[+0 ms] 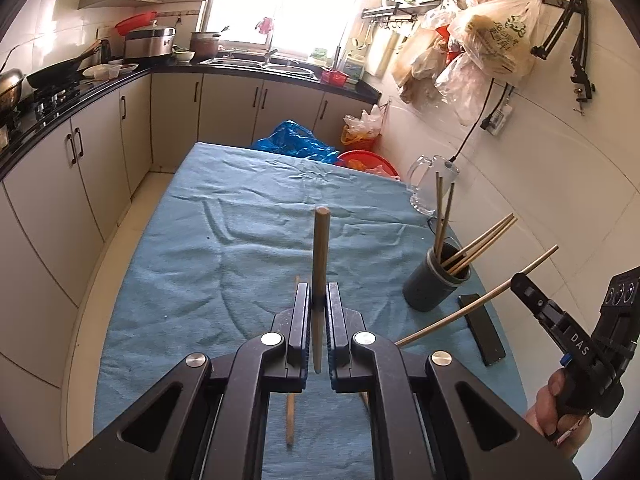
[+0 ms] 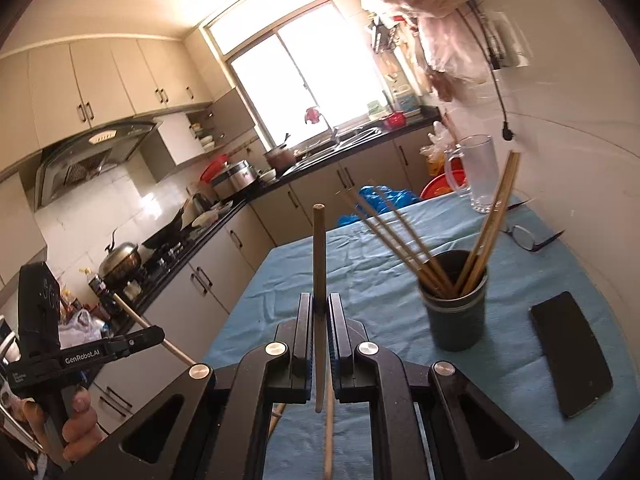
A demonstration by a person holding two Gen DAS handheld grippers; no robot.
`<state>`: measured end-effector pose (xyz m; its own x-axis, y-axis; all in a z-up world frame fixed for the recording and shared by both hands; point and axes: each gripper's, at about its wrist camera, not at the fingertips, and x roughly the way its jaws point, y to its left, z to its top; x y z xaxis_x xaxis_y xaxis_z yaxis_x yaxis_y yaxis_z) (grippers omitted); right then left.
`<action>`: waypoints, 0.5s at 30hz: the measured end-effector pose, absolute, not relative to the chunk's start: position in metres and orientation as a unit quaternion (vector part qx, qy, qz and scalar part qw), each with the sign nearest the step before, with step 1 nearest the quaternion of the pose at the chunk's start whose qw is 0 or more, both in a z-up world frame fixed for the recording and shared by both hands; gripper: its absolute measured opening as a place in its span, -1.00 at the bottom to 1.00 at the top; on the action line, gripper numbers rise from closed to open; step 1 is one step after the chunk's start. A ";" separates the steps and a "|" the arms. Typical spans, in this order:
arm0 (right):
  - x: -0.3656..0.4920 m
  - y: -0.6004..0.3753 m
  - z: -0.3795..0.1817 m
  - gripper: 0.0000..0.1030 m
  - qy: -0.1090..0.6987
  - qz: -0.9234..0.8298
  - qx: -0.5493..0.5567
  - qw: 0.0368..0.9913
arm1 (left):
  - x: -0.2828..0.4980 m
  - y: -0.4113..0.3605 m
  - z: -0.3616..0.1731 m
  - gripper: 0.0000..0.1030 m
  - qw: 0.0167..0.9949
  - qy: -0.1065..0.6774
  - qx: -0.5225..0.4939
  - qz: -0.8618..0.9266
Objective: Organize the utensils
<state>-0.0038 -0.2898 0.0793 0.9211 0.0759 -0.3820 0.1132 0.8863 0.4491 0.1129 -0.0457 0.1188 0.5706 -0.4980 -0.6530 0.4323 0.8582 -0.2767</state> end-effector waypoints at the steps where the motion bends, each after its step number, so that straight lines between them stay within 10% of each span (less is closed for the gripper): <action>1: -0.007 -0.293 0.080 -0.85 0.195 -0.014 0.241 0.951 | 0.113 -0.048 0.119 -0.87 0.884 0.382 -0.042 -0.265; 15: -0.051 -0.348 0.089 -0.85 0.151 -0.056 0.279 0.947 | 0.103 -0.100 0.135 -0.87 0.875 0.379 -0.013 -0.300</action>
